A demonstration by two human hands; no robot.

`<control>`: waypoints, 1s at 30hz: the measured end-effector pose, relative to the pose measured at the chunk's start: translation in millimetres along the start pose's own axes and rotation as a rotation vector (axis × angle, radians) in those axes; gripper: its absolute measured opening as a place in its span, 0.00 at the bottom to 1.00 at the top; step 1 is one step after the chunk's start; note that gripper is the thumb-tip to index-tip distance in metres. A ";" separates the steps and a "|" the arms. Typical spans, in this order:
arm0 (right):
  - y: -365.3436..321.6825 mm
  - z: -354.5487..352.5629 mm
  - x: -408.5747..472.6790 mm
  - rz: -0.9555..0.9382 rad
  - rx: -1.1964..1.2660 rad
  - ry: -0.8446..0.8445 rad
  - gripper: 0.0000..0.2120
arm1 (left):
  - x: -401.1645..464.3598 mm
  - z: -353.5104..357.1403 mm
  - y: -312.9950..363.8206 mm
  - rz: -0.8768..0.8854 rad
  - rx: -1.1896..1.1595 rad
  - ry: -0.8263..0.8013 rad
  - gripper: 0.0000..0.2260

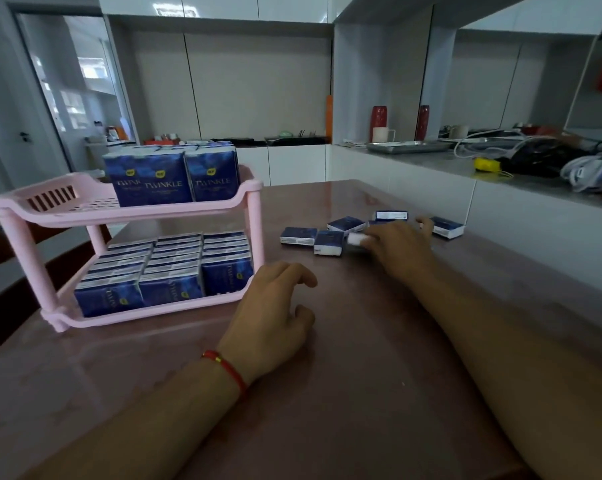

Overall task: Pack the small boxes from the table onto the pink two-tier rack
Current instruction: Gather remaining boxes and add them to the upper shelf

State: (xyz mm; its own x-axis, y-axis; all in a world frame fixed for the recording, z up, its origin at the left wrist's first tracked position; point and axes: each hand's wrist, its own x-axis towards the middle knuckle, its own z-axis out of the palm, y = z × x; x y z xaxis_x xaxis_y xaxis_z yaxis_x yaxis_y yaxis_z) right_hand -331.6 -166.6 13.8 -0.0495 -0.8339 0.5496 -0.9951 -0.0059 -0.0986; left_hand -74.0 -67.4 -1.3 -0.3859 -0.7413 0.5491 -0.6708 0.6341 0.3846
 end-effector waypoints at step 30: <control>38.7 -47.4 -11.1 0.035 0.655 -0.336 0.20 | 1.8 -9.2 11.6 -0.420 -0.830 0.018 0.27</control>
State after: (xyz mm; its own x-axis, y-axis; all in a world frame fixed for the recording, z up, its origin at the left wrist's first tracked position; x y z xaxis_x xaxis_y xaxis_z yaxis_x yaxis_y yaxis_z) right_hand -373.6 -131.3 43.2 0.0532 -0.9631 0.2637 -0.7331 -0.2170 -0.6445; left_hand -76.6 -59.4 11.0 -0.1998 -0.9464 0.2537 -0.0831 0.2744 0.9580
